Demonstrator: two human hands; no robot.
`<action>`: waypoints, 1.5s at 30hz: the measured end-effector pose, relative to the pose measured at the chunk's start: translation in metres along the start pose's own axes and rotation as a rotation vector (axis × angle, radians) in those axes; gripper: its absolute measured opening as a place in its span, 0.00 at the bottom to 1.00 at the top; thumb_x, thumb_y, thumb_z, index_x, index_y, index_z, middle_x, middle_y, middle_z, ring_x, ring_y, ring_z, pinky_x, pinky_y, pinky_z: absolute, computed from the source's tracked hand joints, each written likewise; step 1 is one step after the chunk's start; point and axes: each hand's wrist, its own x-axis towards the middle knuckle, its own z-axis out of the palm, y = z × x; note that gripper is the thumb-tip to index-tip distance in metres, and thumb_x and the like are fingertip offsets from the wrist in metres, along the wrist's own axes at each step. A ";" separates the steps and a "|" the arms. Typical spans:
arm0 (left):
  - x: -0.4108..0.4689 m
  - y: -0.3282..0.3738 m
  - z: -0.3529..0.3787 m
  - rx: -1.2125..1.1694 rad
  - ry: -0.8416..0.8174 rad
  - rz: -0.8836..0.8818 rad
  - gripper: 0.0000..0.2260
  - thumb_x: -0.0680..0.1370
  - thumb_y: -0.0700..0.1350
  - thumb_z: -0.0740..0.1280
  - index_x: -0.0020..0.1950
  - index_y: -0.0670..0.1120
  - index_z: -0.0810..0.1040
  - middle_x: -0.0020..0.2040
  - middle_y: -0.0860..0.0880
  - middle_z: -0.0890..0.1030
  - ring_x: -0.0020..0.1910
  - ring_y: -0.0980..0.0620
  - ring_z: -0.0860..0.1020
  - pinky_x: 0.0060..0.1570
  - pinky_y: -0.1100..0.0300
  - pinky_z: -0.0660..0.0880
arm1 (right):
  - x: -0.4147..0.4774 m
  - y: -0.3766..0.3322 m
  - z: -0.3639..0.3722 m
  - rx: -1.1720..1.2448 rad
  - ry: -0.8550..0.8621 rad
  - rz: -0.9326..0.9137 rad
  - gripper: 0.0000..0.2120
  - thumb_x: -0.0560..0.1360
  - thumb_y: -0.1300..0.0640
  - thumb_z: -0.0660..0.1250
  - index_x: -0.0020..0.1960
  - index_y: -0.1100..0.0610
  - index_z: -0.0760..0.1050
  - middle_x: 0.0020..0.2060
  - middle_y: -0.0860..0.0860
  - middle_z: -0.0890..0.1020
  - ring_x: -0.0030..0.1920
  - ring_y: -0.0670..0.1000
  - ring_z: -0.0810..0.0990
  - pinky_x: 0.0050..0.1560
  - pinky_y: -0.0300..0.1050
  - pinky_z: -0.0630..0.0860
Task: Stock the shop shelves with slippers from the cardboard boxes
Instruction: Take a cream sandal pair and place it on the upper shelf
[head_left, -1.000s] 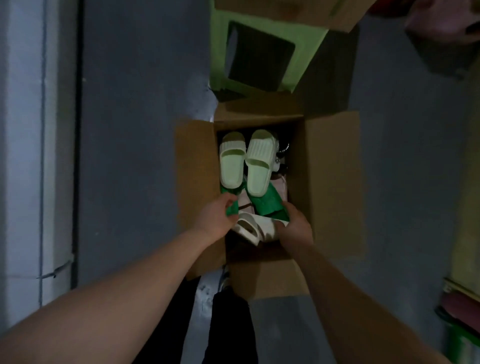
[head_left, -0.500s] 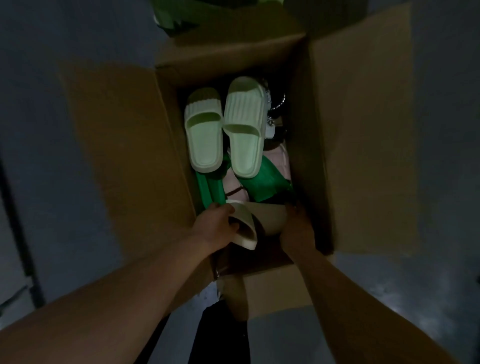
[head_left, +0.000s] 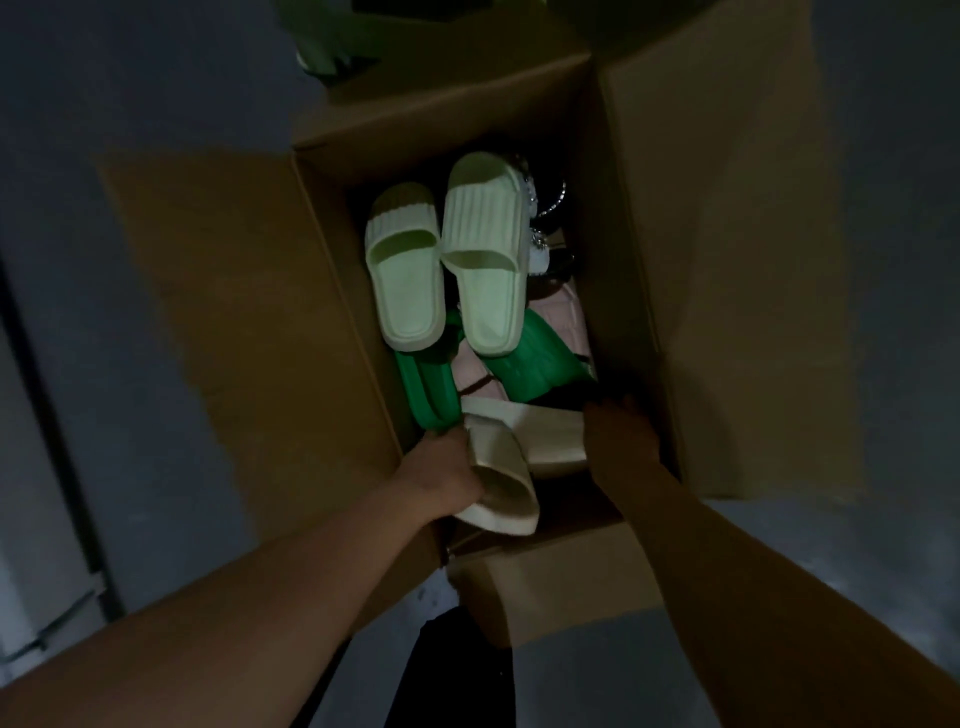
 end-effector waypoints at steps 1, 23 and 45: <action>-0.010 0.005 -0.003 0.014 0.002 -0.022 0.30 0.77 0.44 0.65 0.77 0.45 0.59 0.71 0.42 0.68 0.68 0.44 0.69 0.64 0.57 0.68 | -0.008 0.002 -0.008 -0.007 0.018 -0.020 0.16 0.82 0.60 0.56 0.70 0.57 0.68 0.66 0.56 0.74 0.69 0.58 0.70 0.67 0.49 0.69; -0.342 0.043 -0.072 -0.909 0.326 -0.004 0.19 0.77 0.33 0.65 0.68 0.37 0.69 0.59 0.42 0.76 0.55 0.44 0.75 0.57 0.50 0.75 | -0.313 0.025 -0.257 1.108 0.081 0.141 0.32 0.76 0.57 0.68 0.77 0.55 0.61 0.66 0.57 0.75 0.63 0.59 0.76 0.61 0.51 0.76; -0.583 0.045 -0.145 -1.693 0.497 0.579 0.15 0.81 0.52 0.60 0.63 0.46 0.75 0.55 0.43 0.82 0.52 0.40 0.81 0.51 0.39 0.78 | -0.516 -0.084 -0.459 1.208 0.247 -0.570 0.22 0.73 0.67 0.68 0.57 0.43 0.69 0.50 0.56 0.78 0.47 0.55 0.80 0.45 0.52 0.83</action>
